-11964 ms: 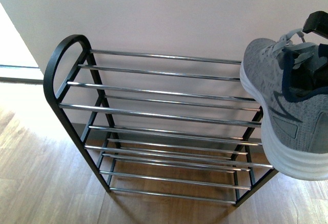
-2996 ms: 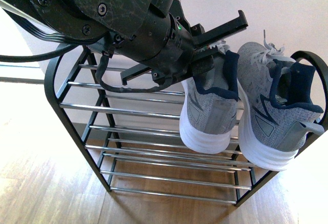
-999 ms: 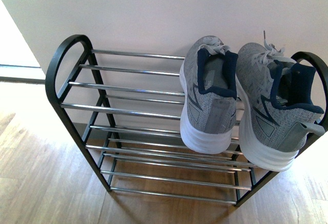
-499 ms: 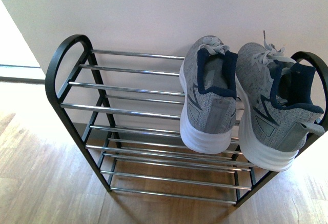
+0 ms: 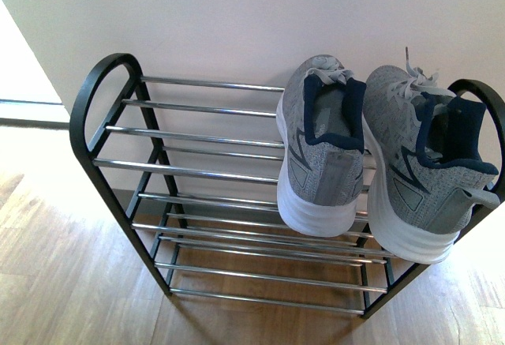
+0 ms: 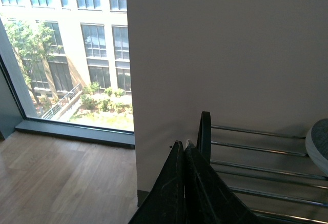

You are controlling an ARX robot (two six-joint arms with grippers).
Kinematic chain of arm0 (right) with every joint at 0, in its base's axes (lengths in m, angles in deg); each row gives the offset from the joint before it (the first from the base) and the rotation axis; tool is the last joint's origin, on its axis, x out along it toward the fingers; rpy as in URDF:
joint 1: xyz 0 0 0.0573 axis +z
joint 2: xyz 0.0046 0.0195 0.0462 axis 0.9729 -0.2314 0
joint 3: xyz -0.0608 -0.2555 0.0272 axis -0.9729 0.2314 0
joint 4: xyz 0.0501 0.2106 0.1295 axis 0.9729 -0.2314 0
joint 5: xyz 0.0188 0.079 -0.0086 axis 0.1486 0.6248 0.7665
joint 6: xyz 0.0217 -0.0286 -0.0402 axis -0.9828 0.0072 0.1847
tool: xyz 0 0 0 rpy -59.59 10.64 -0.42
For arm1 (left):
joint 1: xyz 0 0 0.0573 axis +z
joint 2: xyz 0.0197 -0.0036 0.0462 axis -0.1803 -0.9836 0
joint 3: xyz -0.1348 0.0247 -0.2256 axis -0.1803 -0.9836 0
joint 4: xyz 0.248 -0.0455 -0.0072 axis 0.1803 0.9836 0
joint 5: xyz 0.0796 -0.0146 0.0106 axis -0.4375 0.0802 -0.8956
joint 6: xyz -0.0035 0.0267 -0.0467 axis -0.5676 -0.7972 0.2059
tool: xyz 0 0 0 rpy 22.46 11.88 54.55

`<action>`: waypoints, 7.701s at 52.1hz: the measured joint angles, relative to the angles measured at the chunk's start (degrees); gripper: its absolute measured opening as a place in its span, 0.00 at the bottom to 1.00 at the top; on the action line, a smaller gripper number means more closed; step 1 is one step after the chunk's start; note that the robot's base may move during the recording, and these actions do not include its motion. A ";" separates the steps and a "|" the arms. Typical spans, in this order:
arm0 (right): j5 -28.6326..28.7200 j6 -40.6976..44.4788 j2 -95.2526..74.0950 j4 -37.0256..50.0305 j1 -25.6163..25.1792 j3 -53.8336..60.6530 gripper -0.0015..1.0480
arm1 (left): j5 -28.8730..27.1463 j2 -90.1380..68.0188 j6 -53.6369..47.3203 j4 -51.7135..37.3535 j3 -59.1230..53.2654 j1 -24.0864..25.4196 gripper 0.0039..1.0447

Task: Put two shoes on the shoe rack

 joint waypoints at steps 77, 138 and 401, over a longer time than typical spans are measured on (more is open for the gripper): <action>-0.39 -0.09 0.07 0.00 0.15 0.00 0.91 | 0.37 2.12 -0.20 -0.24 -2.54 0.07 0.91; -0.20 -0.17 0.02 0.00 0.22 0.04 0.91 | 0.09 2.12 -0.20 -0.24 -2.54 0.09 0.91; 0.33 -0.22 0.07 0.04 0.20 0.07 0.91 | -0.31 2.12 -0.17 -0.33 -2.56 0.09 0.91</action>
